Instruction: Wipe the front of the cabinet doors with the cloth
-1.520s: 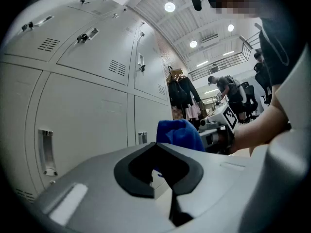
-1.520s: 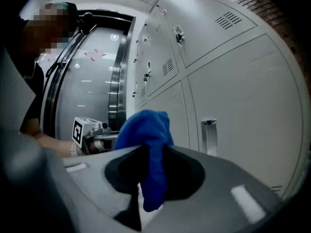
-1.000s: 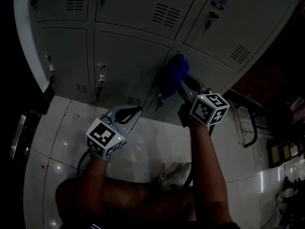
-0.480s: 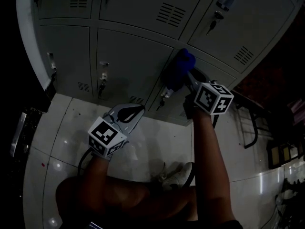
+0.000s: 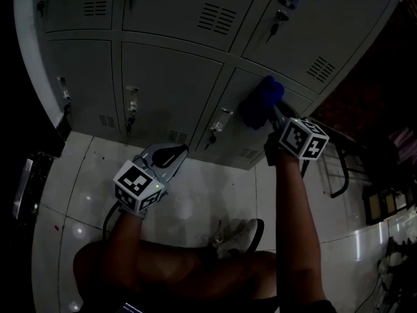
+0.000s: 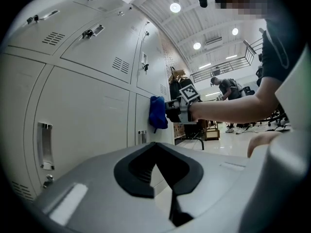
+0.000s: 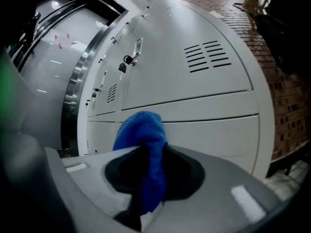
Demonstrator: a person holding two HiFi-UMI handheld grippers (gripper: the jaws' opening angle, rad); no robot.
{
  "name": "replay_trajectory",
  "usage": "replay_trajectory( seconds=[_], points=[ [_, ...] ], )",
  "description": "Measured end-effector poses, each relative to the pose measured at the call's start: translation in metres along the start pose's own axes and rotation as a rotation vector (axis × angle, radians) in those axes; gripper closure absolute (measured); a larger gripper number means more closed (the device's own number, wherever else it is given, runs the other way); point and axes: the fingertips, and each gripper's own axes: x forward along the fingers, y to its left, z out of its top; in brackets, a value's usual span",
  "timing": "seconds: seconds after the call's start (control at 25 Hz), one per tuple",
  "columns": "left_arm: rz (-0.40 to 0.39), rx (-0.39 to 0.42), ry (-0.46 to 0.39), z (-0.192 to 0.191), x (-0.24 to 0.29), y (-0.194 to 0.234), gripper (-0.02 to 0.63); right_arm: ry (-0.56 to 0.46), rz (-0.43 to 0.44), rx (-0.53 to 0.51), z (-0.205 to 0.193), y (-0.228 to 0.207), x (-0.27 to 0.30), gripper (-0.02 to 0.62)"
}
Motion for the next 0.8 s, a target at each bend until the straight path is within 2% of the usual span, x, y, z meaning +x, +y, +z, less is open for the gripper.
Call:
replay_trajectory(
  seconds=[0.8],
  points=[
    [-0.02,0.012,0.012,-0.006,0.003,-0.005,0.606,-0.024,-0.294,0.043,-0.005,-0.127,-0.076,0.518]
  ],
)
